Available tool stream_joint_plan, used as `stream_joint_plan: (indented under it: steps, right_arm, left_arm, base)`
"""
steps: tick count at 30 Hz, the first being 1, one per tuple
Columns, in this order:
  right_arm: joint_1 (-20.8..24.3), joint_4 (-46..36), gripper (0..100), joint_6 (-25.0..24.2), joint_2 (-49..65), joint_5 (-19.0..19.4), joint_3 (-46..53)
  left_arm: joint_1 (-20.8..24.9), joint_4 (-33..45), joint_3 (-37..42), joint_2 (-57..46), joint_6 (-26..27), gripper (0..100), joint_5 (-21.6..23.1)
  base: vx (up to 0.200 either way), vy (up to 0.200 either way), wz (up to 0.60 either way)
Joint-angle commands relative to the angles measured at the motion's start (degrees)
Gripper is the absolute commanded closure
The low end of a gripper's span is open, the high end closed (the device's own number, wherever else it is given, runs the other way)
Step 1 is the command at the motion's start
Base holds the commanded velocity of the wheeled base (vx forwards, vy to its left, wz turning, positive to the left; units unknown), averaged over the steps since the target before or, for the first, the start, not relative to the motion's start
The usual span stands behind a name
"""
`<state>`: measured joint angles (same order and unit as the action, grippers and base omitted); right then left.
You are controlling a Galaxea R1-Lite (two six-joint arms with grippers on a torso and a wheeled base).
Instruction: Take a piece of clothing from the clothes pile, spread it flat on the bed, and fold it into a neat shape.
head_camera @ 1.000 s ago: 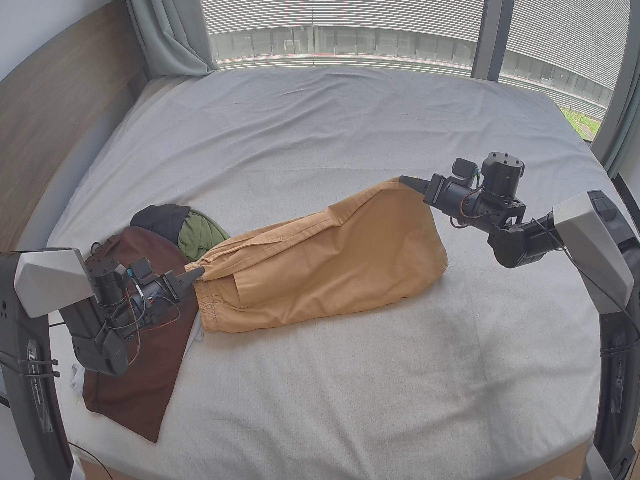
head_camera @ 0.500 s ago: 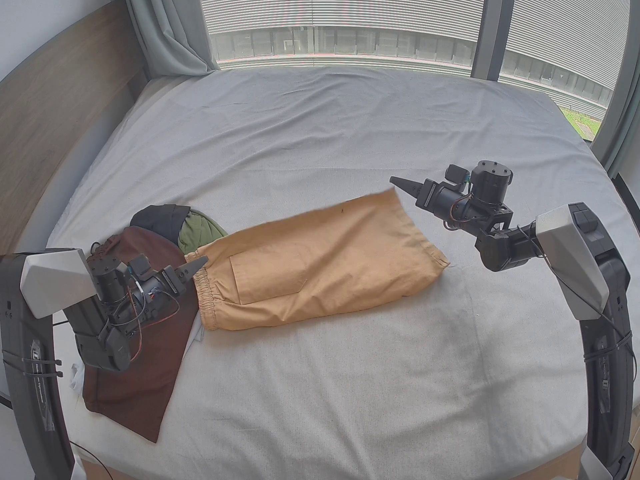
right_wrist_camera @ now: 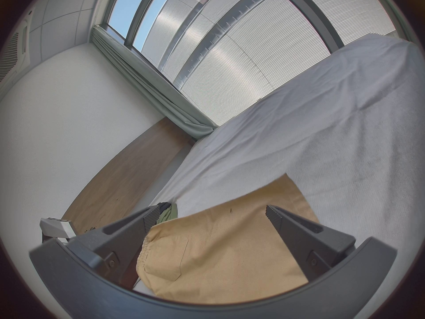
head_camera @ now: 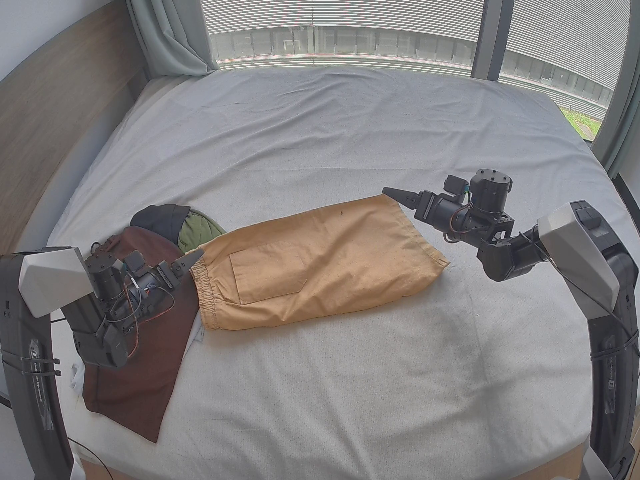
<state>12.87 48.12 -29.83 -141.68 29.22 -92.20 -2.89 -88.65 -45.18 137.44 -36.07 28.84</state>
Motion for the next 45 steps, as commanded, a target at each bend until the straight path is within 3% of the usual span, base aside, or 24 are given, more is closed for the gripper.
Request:
stream_joint_plan:
  steps: [1, 8, 22, 35, 40, 45]
  right_arm:
    - [0.66, 2.77, 0, -0.14, 6.77, -0.04, 9.32]
    - [0.75, 17.63, 0, -1.37, 11.43, -0.74, 27.33]
    - [0.75, 37.84, 0, -3.74, 12.57, -0.66, 47.81]
    - [0.66, 38.37, 0, -3.92, 11.78, -0.74, 49.83]
    - [1.19, 38.37, 0, -3.92, 10.99, -0.74, 50.8]
    - [1.98, 38.37, 0, -3.92, 9.49, -0.74, 50.8]
  left_arm:
    - [-0.1, -0.03, 0.44, -2.09, -0.4, 0, 0.07]
    - [-0.63, -0.03, 2.73, -9.12, -5.85, 0, 1.3]
    - [0.6, -0.12, 7.03, -12.54, -4.01, 0, 4.64]
    - [2.27, -0.12, 9.93, -14.21, 0.65, 0, 5.96]
    - [2.63, -0.03, 11.08, -14.21, 11.11, 0, 5.87]
    - [3.24, -0.03, 11.87, -13.69, 13.57, 0, 5.7]
  base:
    - [0.0, 0.0, 0.0]
    - [0.0, 0.0, 0.0]
    - [0.0, 0.0, 0.0]
    - [0.0, 0.0, 0.0]
    - [0.0, 0.0, 0.0]
    - [0.0, 0.0, 0.0]
